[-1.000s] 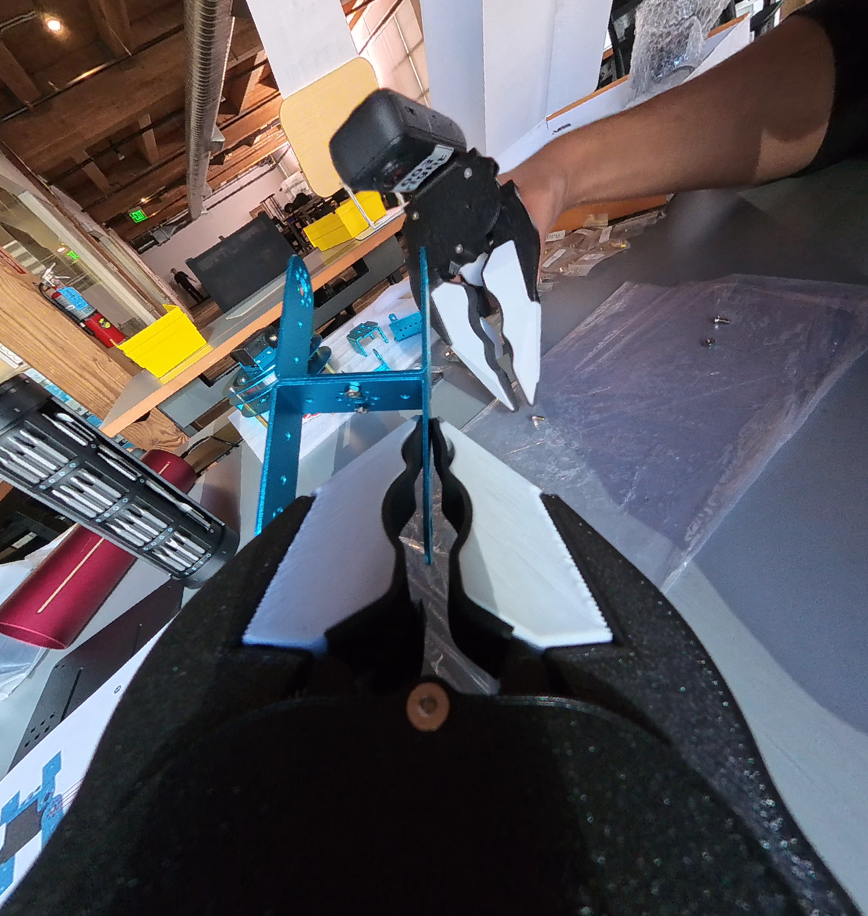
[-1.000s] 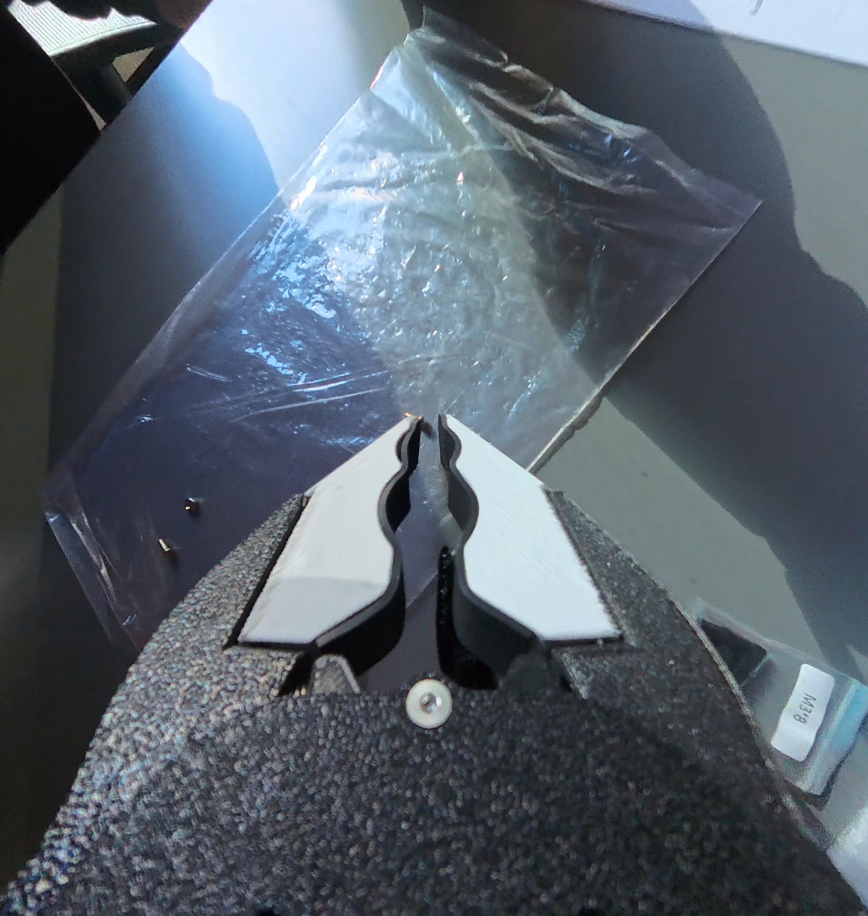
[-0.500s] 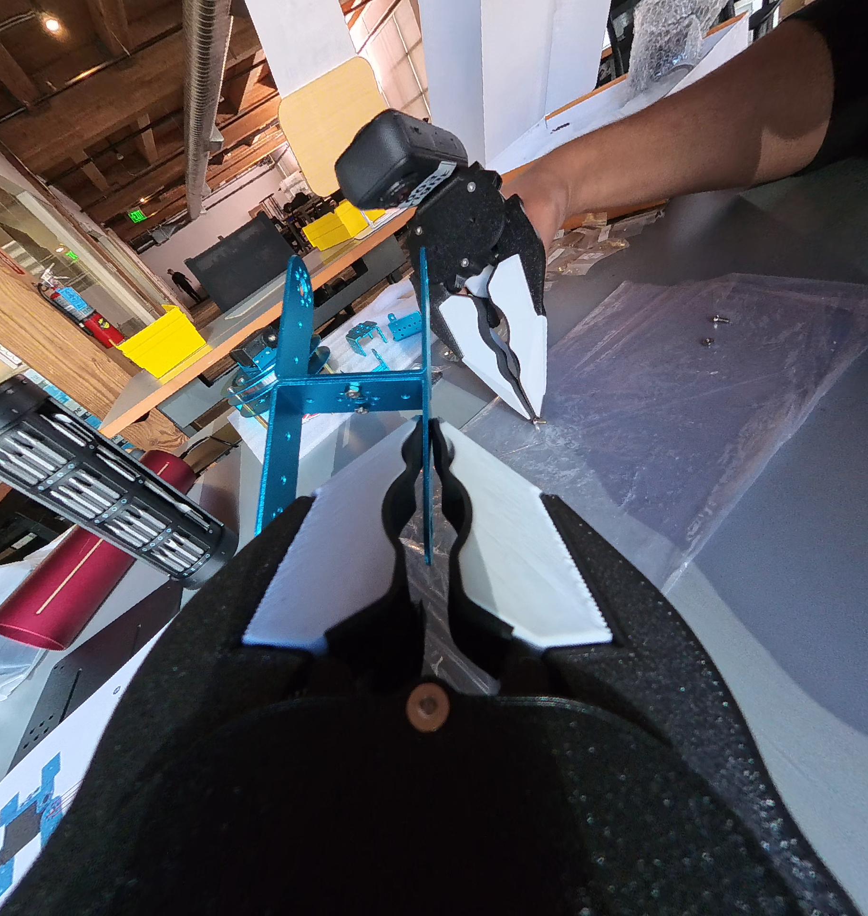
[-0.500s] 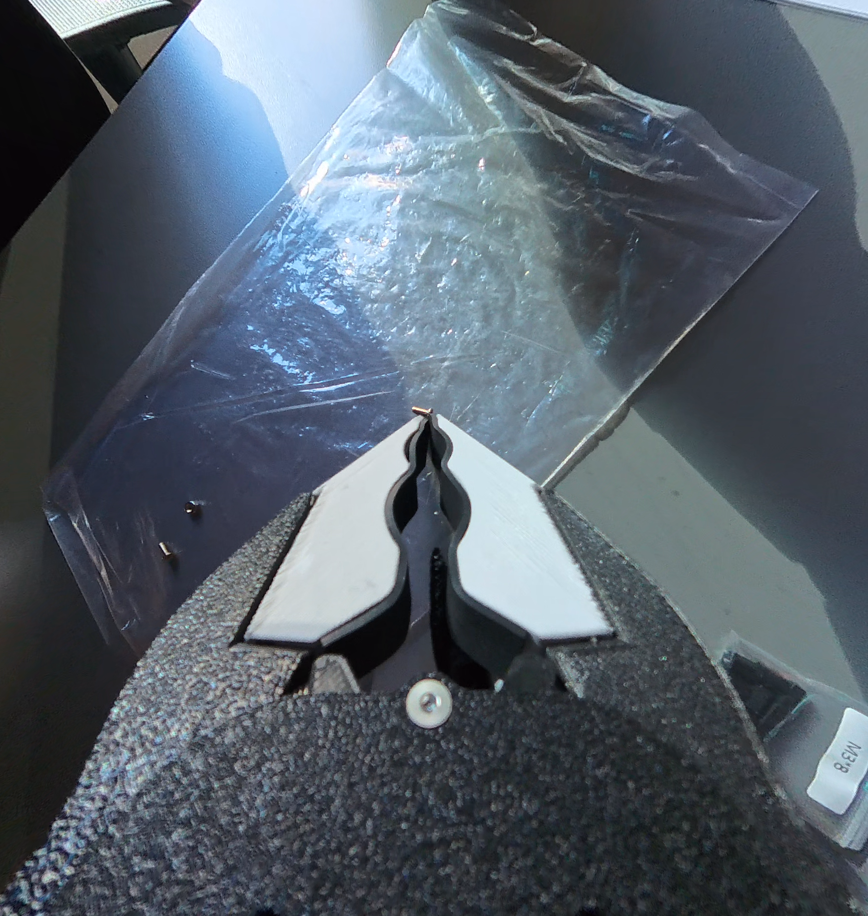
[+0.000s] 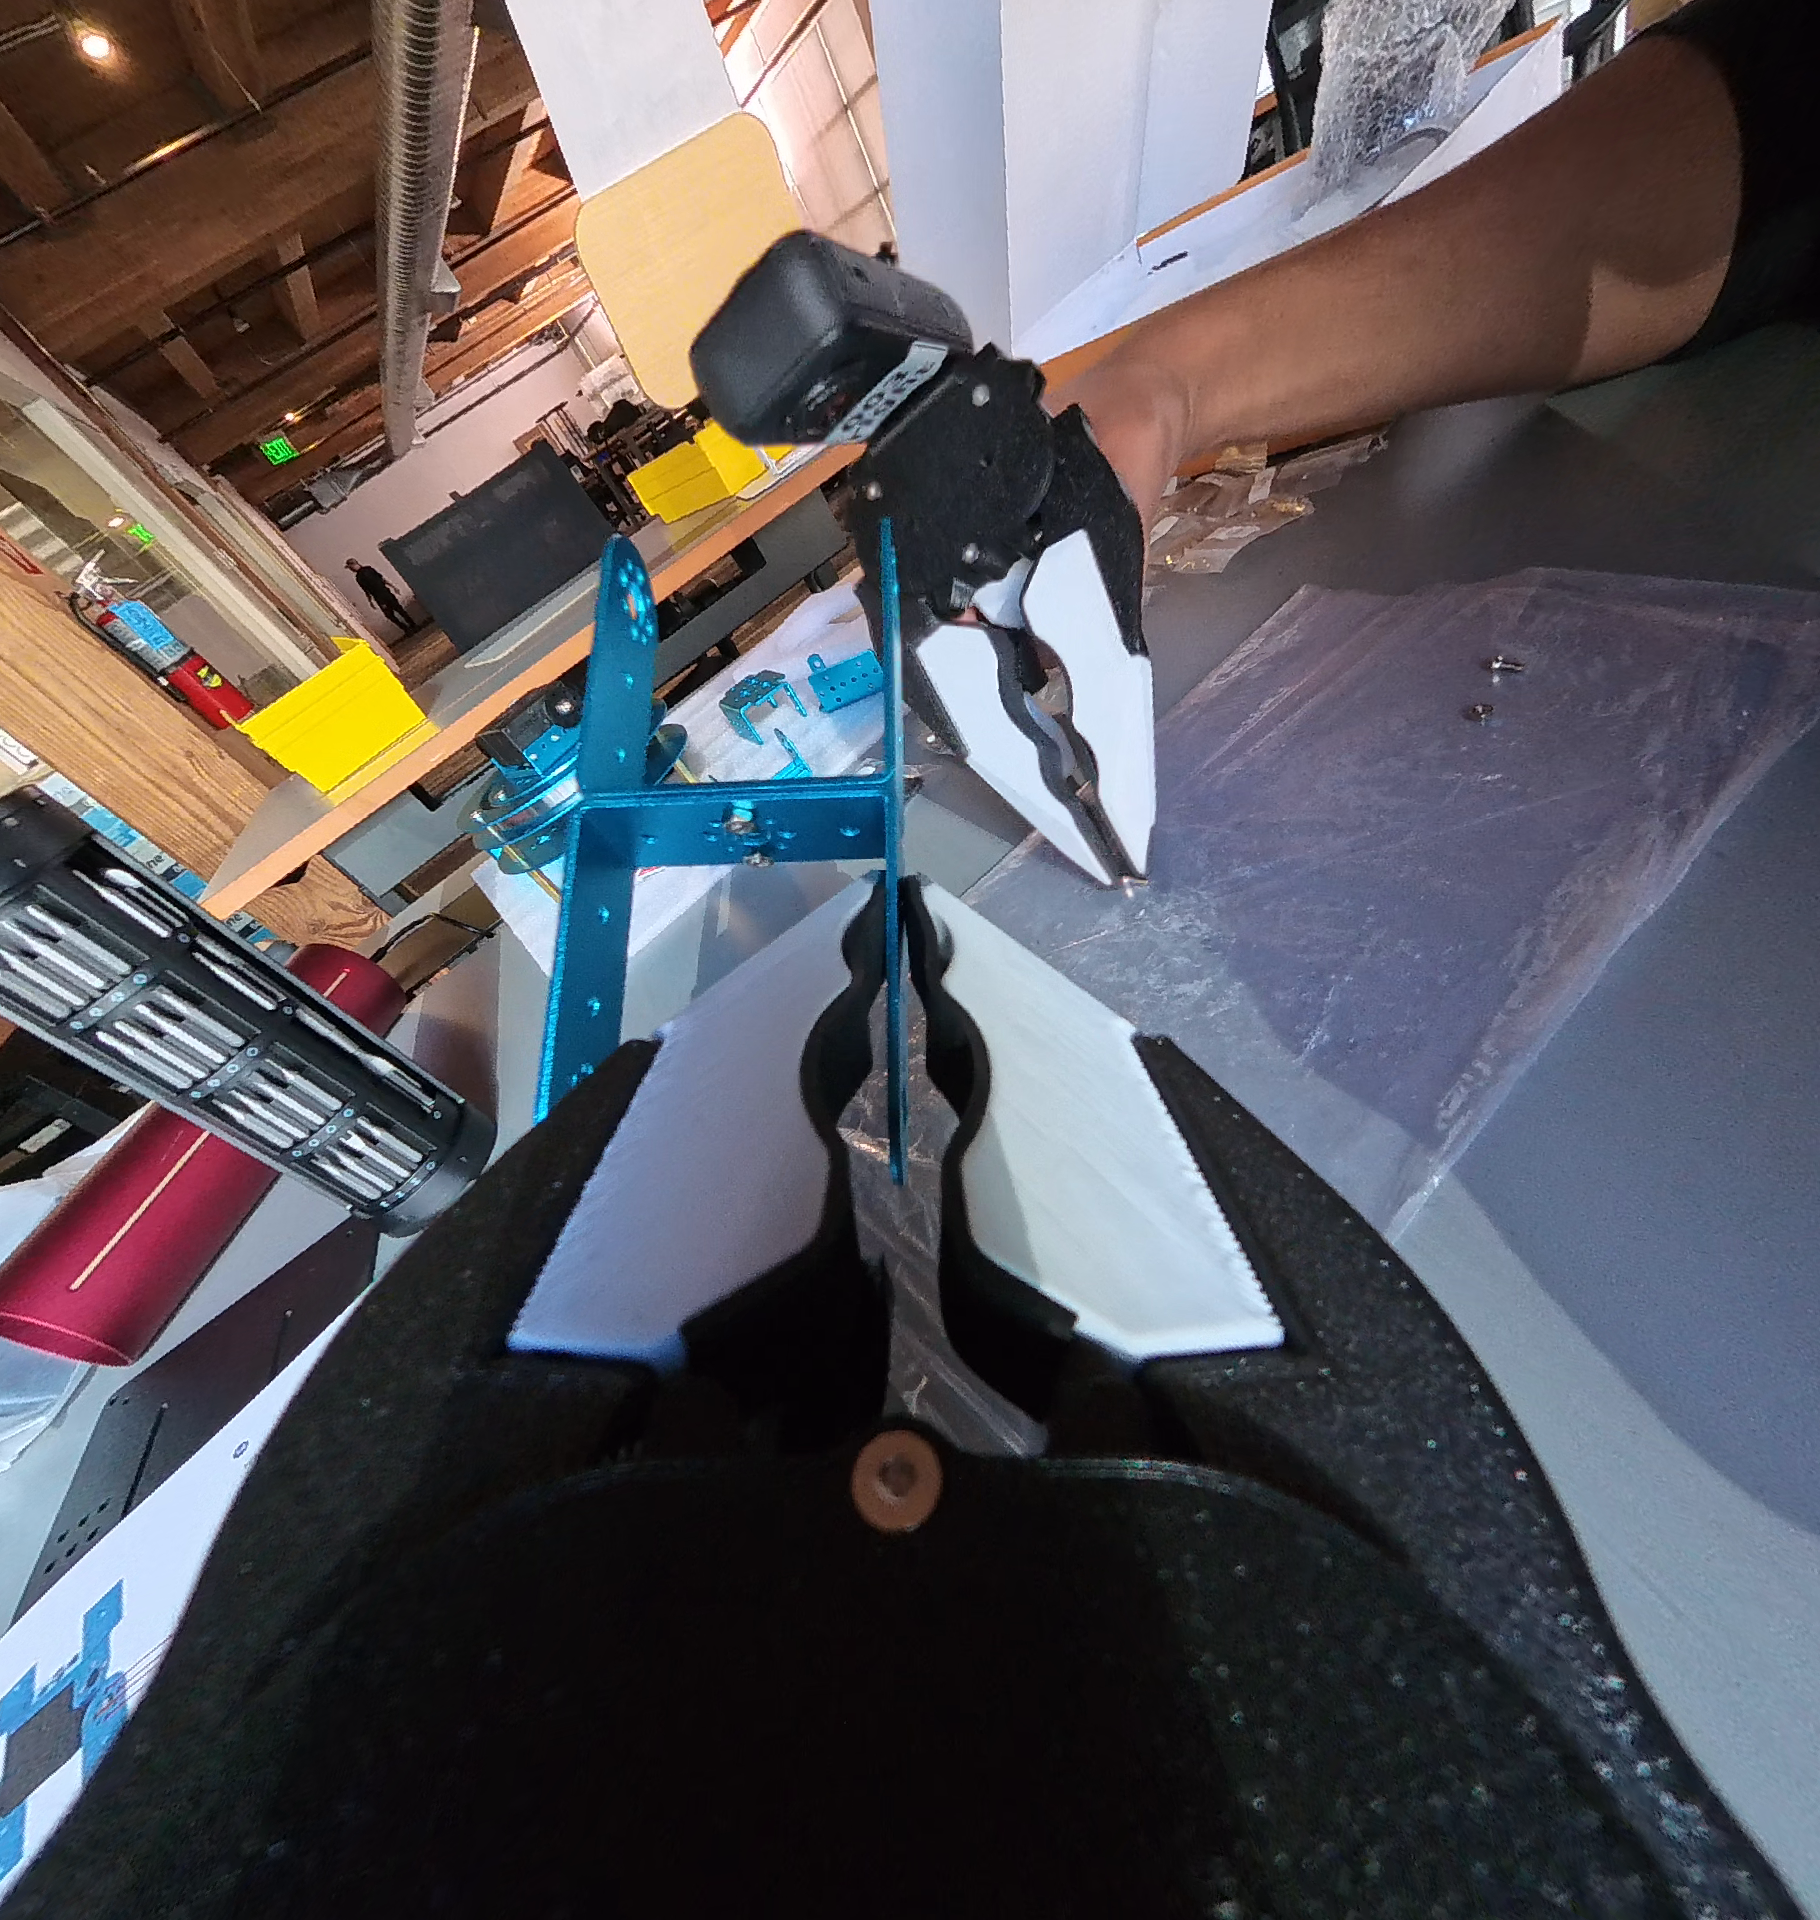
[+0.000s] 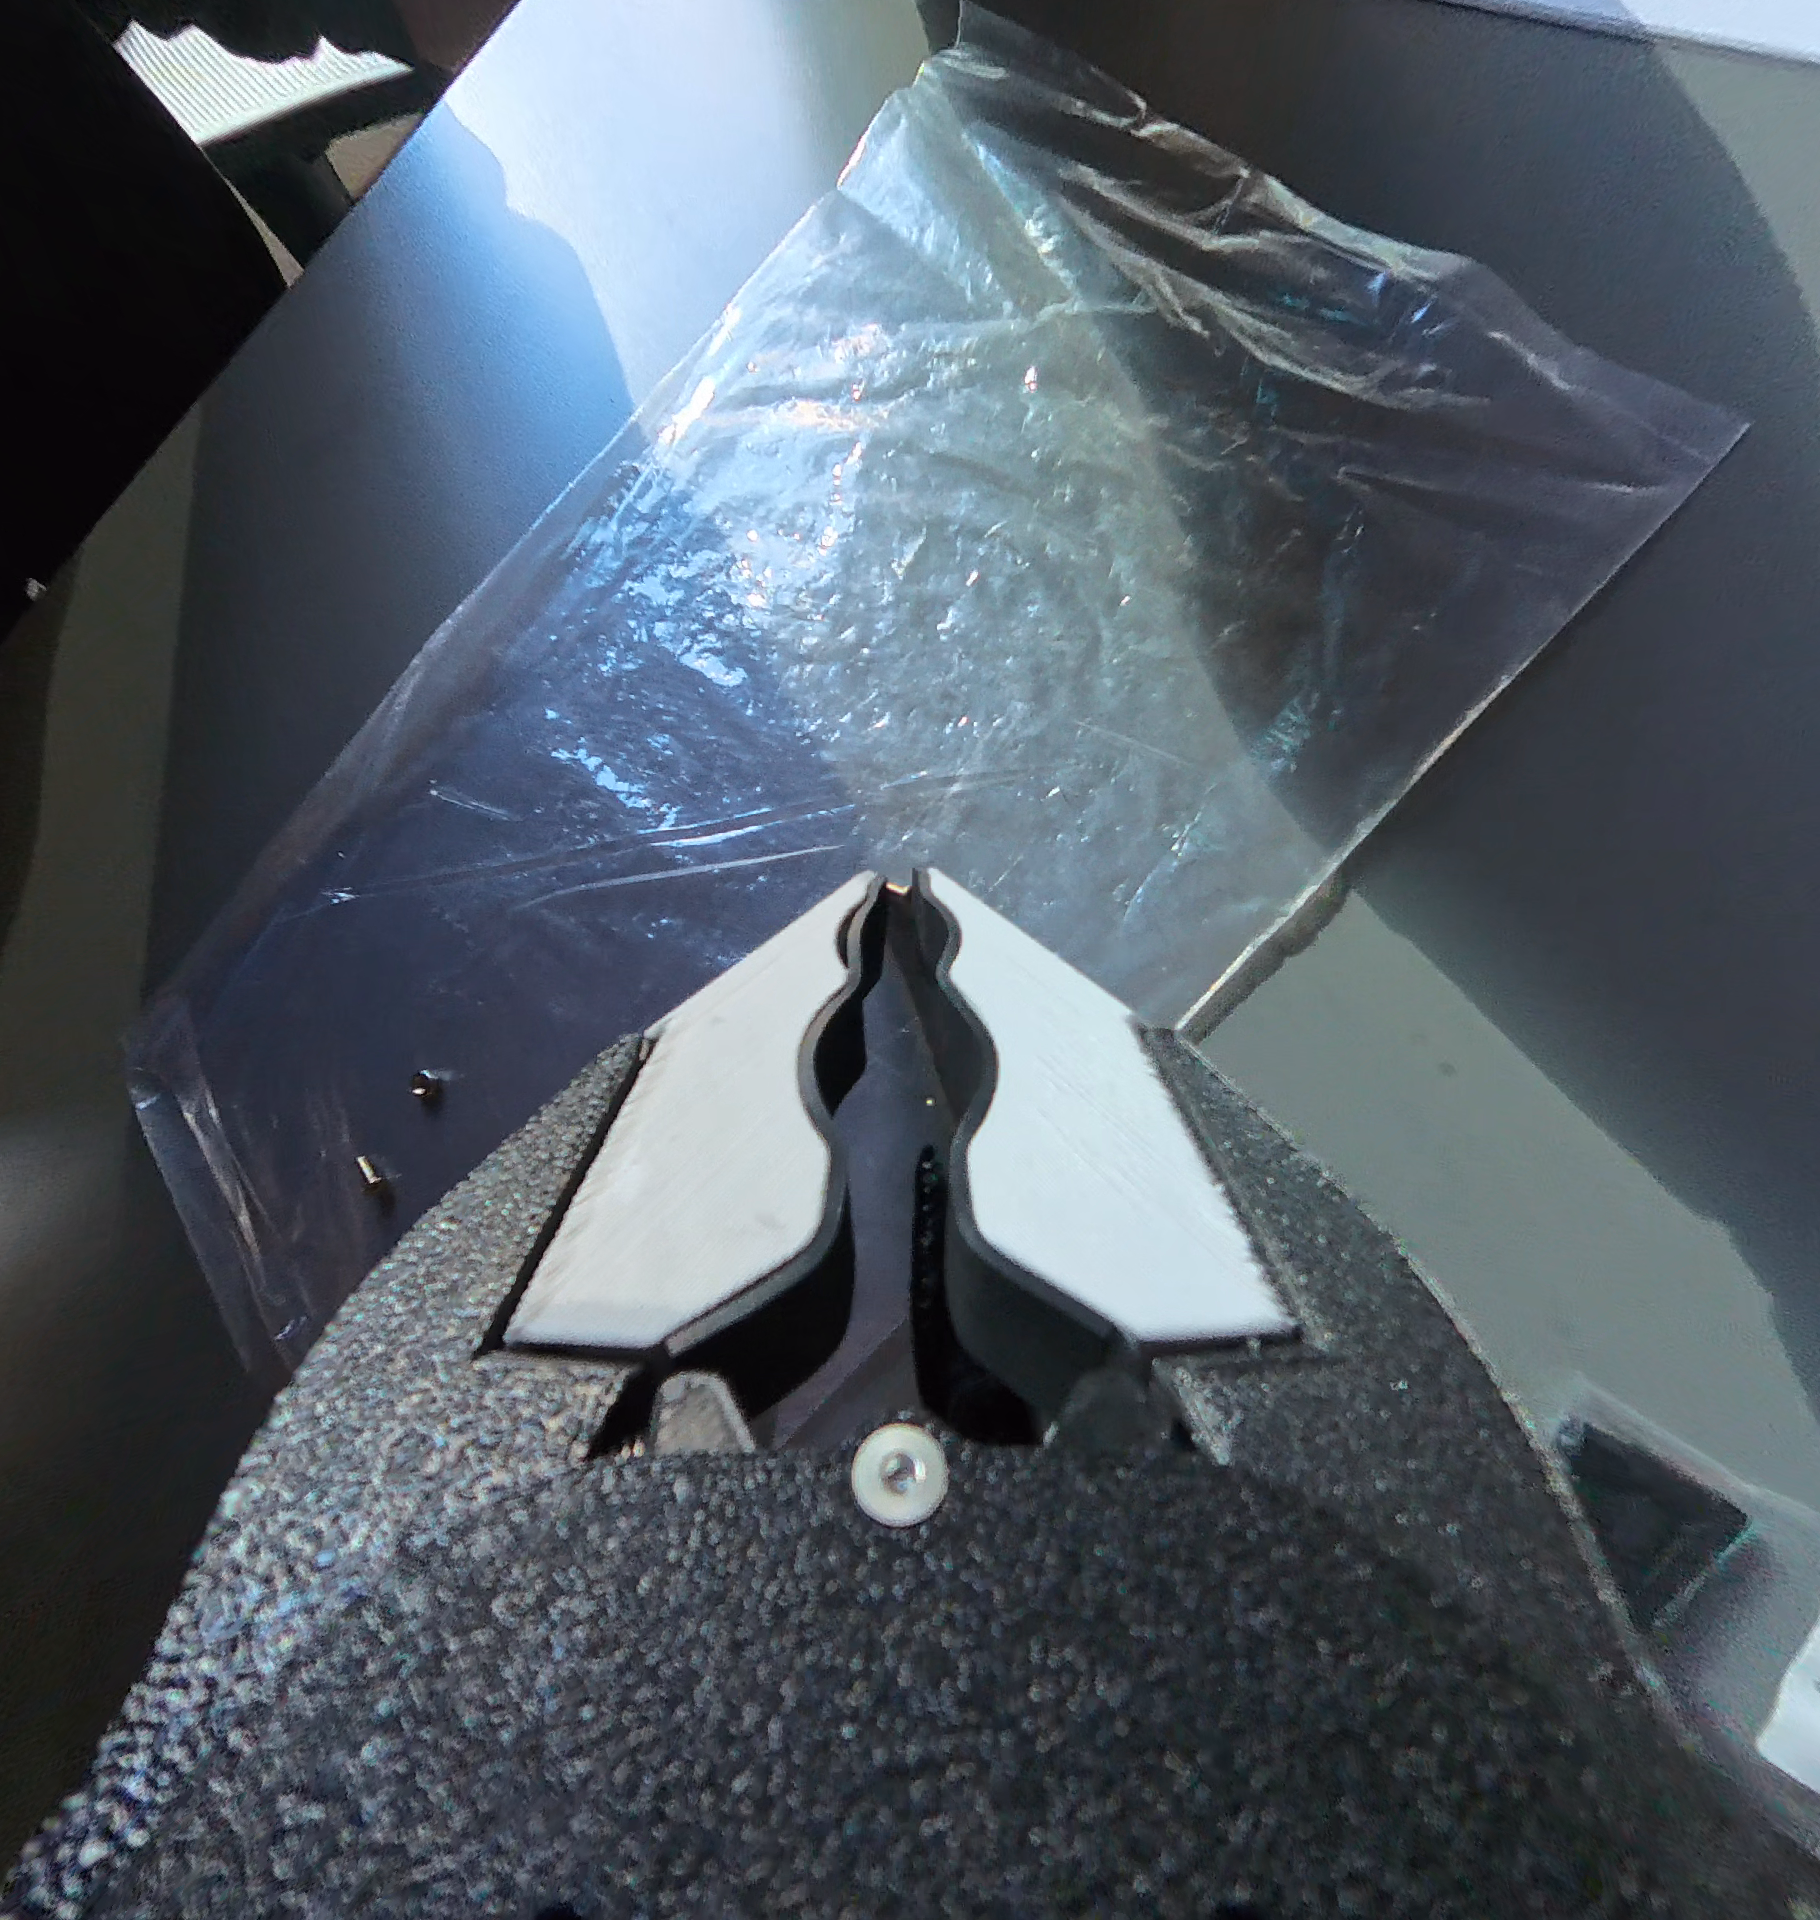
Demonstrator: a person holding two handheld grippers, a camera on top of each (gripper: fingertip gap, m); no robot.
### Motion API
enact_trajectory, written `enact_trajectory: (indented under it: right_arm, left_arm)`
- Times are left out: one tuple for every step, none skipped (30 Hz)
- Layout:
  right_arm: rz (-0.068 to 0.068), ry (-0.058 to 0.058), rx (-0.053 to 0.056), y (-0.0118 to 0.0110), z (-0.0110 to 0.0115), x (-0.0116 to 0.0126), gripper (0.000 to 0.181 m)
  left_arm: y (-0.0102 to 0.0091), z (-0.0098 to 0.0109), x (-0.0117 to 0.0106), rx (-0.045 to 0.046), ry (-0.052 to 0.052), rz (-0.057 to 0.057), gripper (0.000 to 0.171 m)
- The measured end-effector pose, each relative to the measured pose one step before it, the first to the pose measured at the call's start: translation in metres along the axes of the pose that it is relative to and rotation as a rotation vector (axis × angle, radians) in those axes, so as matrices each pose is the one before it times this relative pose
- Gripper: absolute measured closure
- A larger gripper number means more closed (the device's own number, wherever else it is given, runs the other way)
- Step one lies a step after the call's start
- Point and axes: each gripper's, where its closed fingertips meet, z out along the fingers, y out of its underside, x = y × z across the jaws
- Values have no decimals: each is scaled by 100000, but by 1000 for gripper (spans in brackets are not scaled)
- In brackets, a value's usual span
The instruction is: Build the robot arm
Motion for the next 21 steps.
enact_trajectory:
  right_arm:
    - [760, -1066, -73, 43, -2, -83, 179]
    - [-58, -303, 106, 32, -20, -32, 179]
    - [-558, 150, -31, 46, -41, -15, 179]
    - [-545, 415, -4, 25, -39, 24, 179]
    - [-180, -155, -72, 52, -3, -44, 177]
    - [297, -686, 138, 0, -24, -102, 175]
    - [460, -457, -263, 45, -3, -37, 175]
    - [212, -236, 156, -11, 2, -7, 175]
    - [-132, -27, -178, 23, -21, -6, 175]
    - [-155, -47, -159, 36, -15, -22, 175]
    - [70, -495, -177, 40, -21, -87, 175]
    - [176, -307, -709, 126, -81, -72, 175]
    - [-111, 198, -851, 150, -156, 6, 176]
    - [-187, 547, 148, 12, -128, 65, 177]
    - [-122, -44, 1122, -154, -39, -16, 177]
    - [-136, -158, 410, -64, 49, -19, 176]
    - [-17, 396, -705, 92, 96, 80, 177]
    - [37, -36, -979, 135, 112, 14, 177]
    - [-52, 100, 714, -130, -2, 8, 178]
    - [-145, 171, 51, -28, 42, 7, 178]
    - [-52, 195, -273, 37, 65, 20, 179]
  left_arm:
    - [15, 7, 19, -113, 54, 109, 170]
    - [-1, 0, -9, -27, -67, 121, 170]
    - [-8, -6, 4, 59, 27, 31, 170]
    - [-12, -9, -8, 57, -5, -47, 170]
    - [5, -12, -7, 29, 8, -101, 170]
    - [-8, -1, -6, 27, 14, -67, 170]
    - [-4, 2, -4, 25, -3, 45, 170]
    - [11, 0, 15, -48, 53, 74, 170]
    - [3, 8, 3, -59, 8, 66, 170]
    - [10, 1, 7, -40, -30, 31, 170]
    - [-4, -3, -1, 1, 71, -35, 170]
    - [-3, 2, -1, 54, 22, -57, 170]
    - [-5, -7, -19, 71, -94, -9, 170]
    - [-2, -9, 14, 15, 81, -1, 170]
    - [5, 17, 16, -70, 88, 8, 170]
    - [18, 16, 0, -98, -34, 47, 170]
    - [5, 7, 4, -72, 18, 63, 170]
    - [13, -1, 10, -27, 54, 36, 170]
    - [-5, 3, -5, 37, -27, 11, 170]
    - [-8, -6, 4, 59, -1, -18, 170]
    - [7, 6, -1, -17, 59, -31, 170]
